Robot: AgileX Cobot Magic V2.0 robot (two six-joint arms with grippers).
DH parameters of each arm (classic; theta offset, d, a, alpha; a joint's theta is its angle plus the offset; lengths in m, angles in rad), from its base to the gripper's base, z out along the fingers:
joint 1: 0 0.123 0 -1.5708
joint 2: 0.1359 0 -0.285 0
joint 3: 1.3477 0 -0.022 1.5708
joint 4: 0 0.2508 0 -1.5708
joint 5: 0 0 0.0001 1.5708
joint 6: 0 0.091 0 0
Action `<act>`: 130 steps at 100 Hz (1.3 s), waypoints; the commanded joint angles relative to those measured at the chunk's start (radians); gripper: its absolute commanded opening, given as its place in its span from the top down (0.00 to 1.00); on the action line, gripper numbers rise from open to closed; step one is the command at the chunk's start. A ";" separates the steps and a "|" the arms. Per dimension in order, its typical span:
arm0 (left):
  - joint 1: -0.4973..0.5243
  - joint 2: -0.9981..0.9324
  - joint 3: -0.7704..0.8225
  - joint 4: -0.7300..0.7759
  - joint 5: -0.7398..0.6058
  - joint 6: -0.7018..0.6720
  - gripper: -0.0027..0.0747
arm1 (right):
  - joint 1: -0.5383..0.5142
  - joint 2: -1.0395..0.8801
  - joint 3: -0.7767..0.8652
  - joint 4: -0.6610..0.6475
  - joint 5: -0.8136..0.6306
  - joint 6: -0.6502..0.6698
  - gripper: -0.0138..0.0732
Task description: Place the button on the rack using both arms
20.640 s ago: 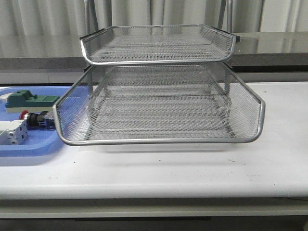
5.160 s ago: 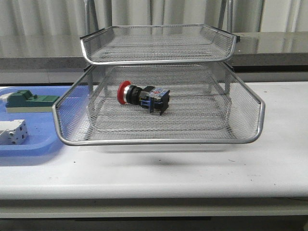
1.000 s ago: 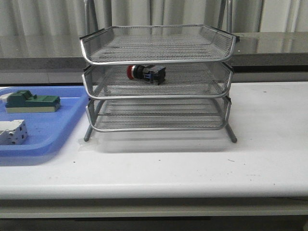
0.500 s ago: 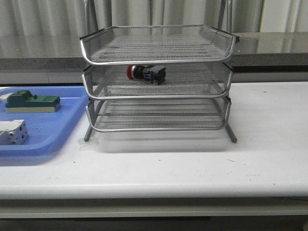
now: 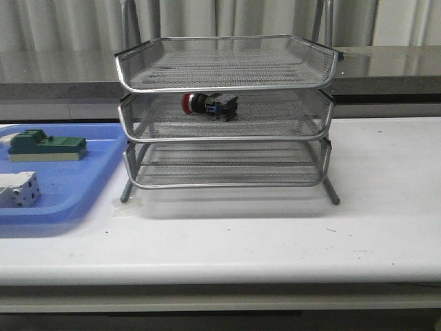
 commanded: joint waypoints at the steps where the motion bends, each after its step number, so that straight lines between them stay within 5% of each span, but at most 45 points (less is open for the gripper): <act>1: 0.005 0.007 -0.028 -0.014 -0.068 -0.009 0.99 | -0.006 0.009 -0.025 -0.003 -0.072 -0.009 0.91; 49: 0.005 0.007 -0.028 -0.014 -0.068 -0.009 0.99 | -0.006 0.009 -0.015 -0.032 -0.128 0.015 0.91; 82: 0.005 0.007 -0.028 -0.014 -0.068 -0.009 0.99 | -0.006 -0.112 0.141 -0.390 -0.303 0.449 0.91; 130: 0.005 0.009 -0.028 -0.014 -0.068 -0.009 0.99 | -0.065 -0.346 0.345 -0.388 -0.338 0.458 0.91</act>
